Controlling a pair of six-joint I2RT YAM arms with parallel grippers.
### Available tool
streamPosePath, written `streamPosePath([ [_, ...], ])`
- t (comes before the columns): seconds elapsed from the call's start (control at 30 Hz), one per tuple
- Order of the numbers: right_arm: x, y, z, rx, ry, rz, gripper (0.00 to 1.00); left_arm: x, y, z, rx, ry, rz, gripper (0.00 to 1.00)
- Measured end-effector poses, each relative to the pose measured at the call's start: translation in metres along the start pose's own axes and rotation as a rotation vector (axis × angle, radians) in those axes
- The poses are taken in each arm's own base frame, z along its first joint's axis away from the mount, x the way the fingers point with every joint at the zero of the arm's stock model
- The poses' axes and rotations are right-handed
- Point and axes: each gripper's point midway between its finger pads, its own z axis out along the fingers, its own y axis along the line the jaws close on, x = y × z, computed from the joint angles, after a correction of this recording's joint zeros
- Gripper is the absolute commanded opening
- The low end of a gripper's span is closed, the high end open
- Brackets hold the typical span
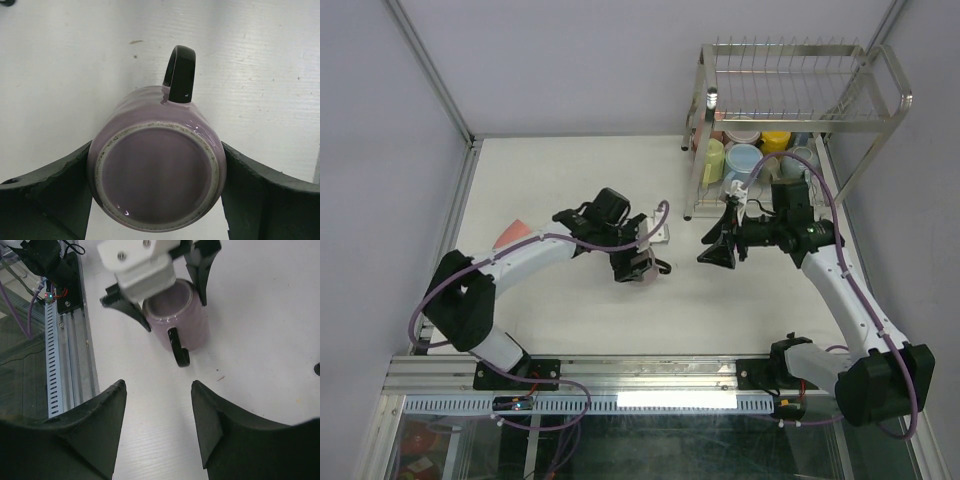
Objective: Load the cups into the dish rack
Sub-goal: Place the cup at the center of the board.
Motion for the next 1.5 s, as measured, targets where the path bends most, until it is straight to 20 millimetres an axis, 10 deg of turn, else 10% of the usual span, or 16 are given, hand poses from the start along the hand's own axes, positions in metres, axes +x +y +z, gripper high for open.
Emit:
streamPosePath([
  [0.27,-0.002,-0.010,-0.009,0.028,-0.029,0.021,0.57,0.020,-0.020,0.048,0.064,0.146,0.112,0.22],
  [0.57,-0.001,-0.010,-0.009,0.017,-0.038,0.039,0.58,0.008,-0.016,0.059,0.030,0.167,0.174,0.98],
  [0.83,0.001,-0.009,-0.008,0.006,-0.046,0.036,0.59,-0.005,-0.005,0.057,-0.051,0.108,0.188,0.99],
  [1.17,0.003,-0.007,-0.008,-0.002,-0.053,-0.036,0.78,-0.067,-0.007,-0.009,-0.186,-0.130,0.187,0.99],
  [1.23,0.005,-0.007,-0.008,-0.003,-0.055,-0.087,0.98,-0.080,-0.007,-0.032,-0.227,-0.198,0.162,0.99],
  [1.37,0.006,-0.008,-0.008,-0.019,-0.058,-0.230,1.00,-0.098,-0.003,-0.084,-0.330,-0.348,0.064,0.99],
  [1.4,0.016,-0.007,-0.005,-0.050,-0.049,-0.317,0.99,-0.094,0.016,-0.130,-0.430,-0.443,-0.075,0.99],
  [1.5,0.023,-0.008,0.003,-0.073,-0.027,-0.351,0.94,-0.084,0.032,-0.156,-0.505,-0.501,-0.160,0.99],
])
